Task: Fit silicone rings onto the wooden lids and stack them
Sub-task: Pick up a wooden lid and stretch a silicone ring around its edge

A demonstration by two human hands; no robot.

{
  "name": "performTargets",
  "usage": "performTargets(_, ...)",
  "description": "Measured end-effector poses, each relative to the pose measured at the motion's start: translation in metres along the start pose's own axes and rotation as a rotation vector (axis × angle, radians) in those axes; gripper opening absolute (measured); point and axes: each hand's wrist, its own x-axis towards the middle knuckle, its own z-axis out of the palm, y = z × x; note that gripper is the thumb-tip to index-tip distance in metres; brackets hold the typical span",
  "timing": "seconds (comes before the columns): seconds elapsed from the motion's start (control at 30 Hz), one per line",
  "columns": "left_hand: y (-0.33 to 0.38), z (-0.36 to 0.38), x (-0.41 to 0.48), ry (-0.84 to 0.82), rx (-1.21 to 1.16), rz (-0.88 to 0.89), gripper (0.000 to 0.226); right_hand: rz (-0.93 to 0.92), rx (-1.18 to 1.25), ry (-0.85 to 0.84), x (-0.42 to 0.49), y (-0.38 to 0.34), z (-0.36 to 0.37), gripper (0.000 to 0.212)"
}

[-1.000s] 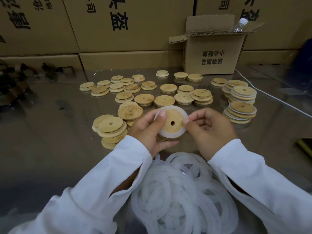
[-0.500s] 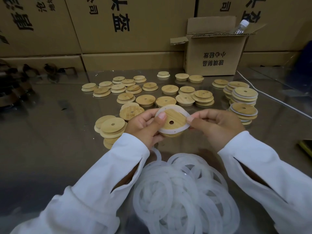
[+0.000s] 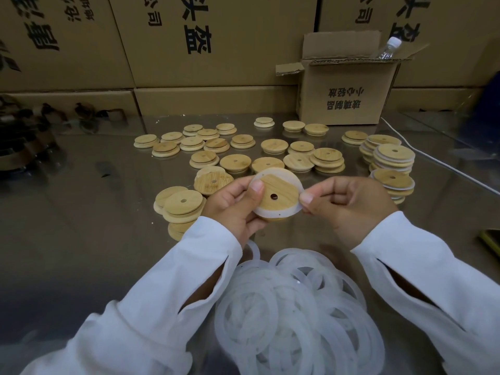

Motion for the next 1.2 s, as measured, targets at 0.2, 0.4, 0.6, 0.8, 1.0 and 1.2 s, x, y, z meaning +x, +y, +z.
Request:
performTargets(0.2, -0.002, 0.001, -0.003, 0.044, 0.131, 0.028, 0.018, -0.006, 0.072, 0.102, 0.0, 0.011, 0.007, 0.017)
performTargets(0.4, -0.003, 0.004, -0.004, 0.085, 0.21, 0.036, 0.006, 0.06, 0.101, 0.153, -0.001, 0.016, 0.016, 0.014)
performTargets(0.6, 0.0, 0.005, -0.005, 0.024, 0.122, 0.031, 0.03, 0.147, 0.077, 0.124, -0.007, 0.018, 0.024, 0.02)
performTargets(0.8, 0.006, -0.002, -0.003, 0.024, 0.29, -0.043, 0.018, 0.028, 0.048, 0.129, -0.005, 0.014, 0.014, 0.016)
performTargets(1.0, 0.01, -0.005, -0.007, -0.055, 0.468, -0.08, 0.015, -0.001, -0.046, 0.011, -0.003, 0.017, 0.011, 0.019)
performTargets(1.2, 0.011, -0.002, -0.008, -0.056, 0.512, -0.029, 0.012, -0.237, -0.197, 0.158, -0.008, 0.017, 0.013, 0.012)
